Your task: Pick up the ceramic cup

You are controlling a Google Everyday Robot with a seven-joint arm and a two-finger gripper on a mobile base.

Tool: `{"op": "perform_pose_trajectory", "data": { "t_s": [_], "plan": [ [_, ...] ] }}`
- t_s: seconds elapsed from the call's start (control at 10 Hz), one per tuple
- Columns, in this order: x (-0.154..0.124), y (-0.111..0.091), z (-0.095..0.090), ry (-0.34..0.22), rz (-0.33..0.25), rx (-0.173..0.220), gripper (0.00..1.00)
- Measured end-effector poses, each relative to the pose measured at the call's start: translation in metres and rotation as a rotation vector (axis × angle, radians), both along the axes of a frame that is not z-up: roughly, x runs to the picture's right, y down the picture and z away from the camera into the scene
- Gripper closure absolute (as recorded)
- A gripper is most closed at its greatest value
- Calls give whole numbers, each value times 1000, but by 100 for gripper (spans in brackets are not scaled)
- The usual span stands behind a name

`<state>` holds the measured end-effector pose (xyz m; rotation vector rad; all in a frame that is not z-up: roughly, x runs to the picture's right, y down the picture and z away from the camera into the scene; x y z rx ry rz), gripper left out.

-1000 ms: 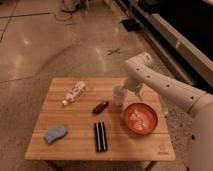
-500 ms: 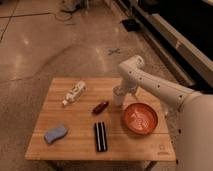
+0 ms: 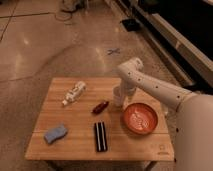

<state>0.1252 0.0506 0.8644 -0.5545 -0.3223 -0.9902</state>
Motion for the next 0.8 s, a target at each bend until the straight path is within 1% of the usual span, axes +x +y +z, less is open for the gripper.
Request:
{"op": "perform_pose_trajectory", "data": {
  "t_s": [0.1,0.2,0.4,0.6,0.7,0.8],
  "plan": [
    [-1,-2,-7,-16,8,2,96],
    [-1,-6,-16,-37,16,8,100],
    [-1,-15,-41,-84,23,26,100],
    [5,-31,-70,-129,25,58,100],
    [8,-35,-84,-152,22,68,100],
    [12,-37,-90,-160,22,73,100]
  ]
}}
